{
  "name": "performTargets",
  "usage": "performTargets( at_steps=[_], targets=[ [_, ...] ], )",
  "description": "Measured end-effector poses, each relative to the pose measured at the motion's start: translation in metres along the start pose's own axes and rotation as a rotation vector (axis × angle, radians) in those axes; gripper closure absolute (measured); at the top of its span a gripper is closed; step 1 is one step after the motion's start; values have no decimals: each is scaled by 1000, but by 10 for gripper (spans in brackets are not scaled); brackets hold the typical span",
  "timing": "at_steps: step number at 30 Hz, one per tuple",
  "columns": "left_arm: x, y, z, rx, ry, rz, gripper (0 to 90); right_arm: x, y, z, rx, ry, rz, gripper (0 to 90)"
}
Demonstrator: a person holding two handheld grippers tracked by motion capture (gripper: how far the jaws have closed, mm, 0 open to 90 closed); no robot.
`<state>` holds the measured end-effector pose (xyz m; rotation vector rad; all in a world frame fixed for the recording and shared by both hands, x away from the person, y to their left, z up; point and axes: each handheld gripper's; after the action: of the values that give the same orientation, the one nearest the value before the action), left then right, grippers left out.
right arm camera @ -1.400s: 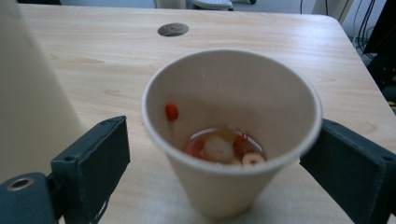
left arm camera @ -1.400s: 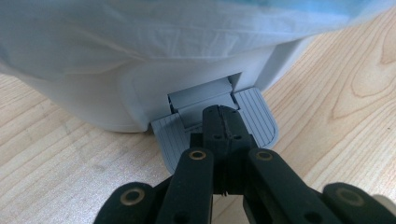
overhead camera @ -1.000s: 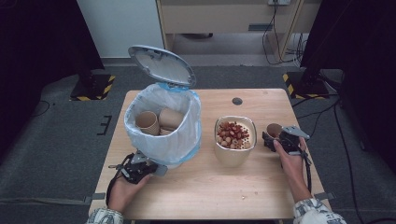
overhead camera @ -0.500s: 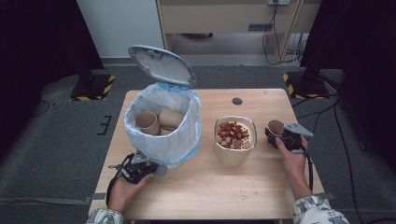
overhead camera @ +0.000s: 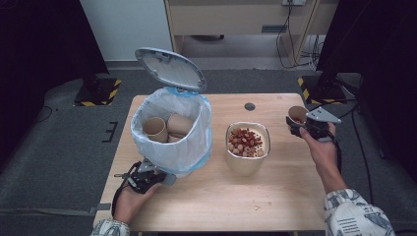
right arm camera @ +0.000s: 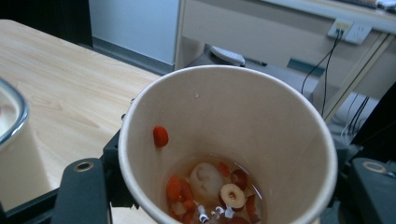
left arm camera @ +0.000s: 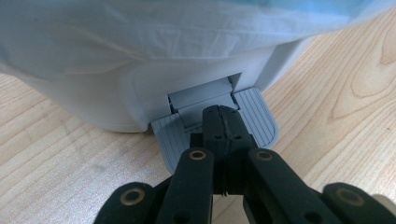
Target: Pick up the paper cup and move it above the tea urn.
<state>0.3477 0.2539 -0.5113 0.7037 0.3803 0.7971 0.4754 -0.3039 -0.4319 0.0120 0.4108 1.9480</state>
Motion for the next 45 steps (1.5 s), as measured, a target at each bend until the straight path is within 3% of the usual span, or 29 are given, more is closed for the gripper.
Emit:
performTargets(
  at_steps=[3,17,30,45],
  targets=[
    [0,0,0,1,-1,1,900,-4,-4,10,5,30,7,310],
    [0,0,0,0,-1,0,900,-7,-20,40,-12,35,39,306],
    [0,0,0,0,-2,-2,900,1,-32,76,-11,186,84,313],
    [1,0,0,-1,0,-5,900,12,-35,91,-55,222,128,326]
  ],
)
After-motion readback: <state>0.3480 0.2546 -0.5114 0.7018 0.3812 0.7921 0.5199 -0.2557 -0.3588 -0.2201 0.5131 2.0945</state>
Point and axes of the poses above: each handheld gripper's, and its own axes: y roughly backward along the jaws, z roughly out of its top, x roughly to its left, and after that the axes turned 3 degrees about -x, right-handed
